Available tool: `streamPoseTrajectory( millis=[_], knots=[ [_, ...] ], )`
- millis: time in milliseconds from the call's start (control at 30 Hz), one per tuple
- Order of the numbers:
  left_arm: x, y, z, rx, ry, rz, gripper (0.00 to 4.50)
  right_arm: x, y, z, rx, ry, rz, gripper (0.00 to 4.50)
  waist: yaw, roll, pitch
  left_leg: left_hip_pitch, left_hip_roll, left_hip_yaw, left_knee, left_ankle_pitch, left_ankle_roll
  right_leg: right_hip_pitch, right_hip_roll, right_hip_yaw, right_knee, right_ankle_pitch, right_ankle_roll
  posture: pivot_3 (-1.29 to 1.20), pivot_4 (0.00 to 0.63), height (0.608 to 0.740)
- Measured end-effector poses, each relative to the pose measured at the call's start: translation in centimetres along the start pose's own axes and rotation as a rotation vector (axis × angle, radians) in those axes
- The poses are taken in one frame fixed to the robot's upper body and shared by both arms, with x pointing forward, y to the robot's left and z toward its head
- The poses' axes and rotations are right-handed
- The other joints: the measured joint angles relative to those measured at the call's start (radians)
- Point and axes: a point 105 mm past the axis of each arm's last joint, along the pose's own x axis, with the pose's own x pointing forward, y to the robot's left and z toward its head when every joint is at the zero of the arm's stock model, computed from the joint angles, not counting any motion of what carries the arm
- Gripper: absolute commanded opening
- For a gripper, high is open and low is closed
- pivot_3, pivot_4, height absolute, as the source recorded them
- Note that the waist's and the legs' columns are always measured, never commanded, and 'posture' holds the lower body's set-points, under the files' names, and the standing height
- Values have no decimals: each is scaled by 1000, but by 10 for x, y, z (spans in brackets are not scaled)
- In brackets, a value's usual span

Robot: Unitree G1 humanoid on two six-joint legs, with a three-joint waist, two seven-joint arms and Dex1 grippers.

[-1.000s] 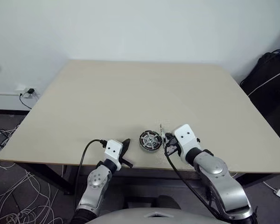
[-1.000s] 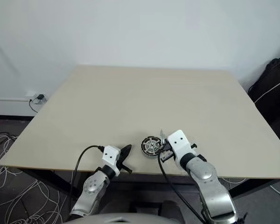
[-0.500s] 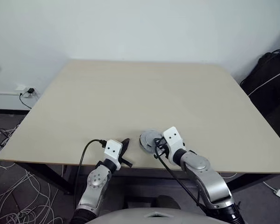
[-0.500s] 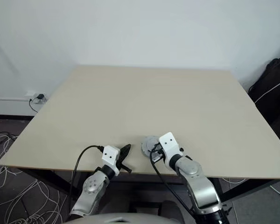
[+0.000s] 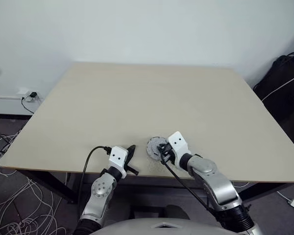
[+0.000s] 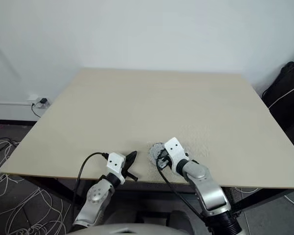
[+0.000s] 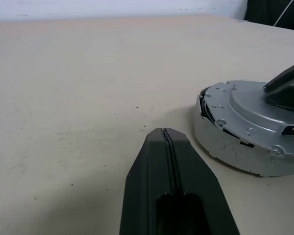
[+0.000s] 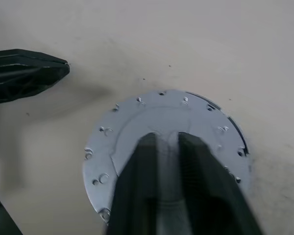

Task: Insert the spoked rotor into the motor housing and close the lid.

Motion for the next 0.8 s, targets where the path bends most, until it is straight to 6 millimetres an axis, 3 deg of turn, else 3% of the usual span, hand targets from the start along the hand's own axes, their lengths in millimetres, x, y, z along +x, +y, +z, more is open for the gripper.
streamPoseTrajectory(
  millis=[167,300,800],
  knots=[
    [0,0,0,0,0,-1,0,-6,-17,6,-21,-16,-27,3201,2,0,0,-1,0,0,0,0,0,-1,0,0,-1,0,0,0,0,740],
    [0,0,0,1,0,0,0,-8,-19,6,-27,-13,6,4461,2,0,0,-2,0,0,-1,0,0,-1,0,0,-2,0,0,0,0,740],
    [-1,1,1,3,-10,5,0,1,-8,4,-40,17,174,4461,4,1,0,-5,0,0,-3,-3,4,-1,-1,0,-11,2,1,0,0,740]
  ],
)
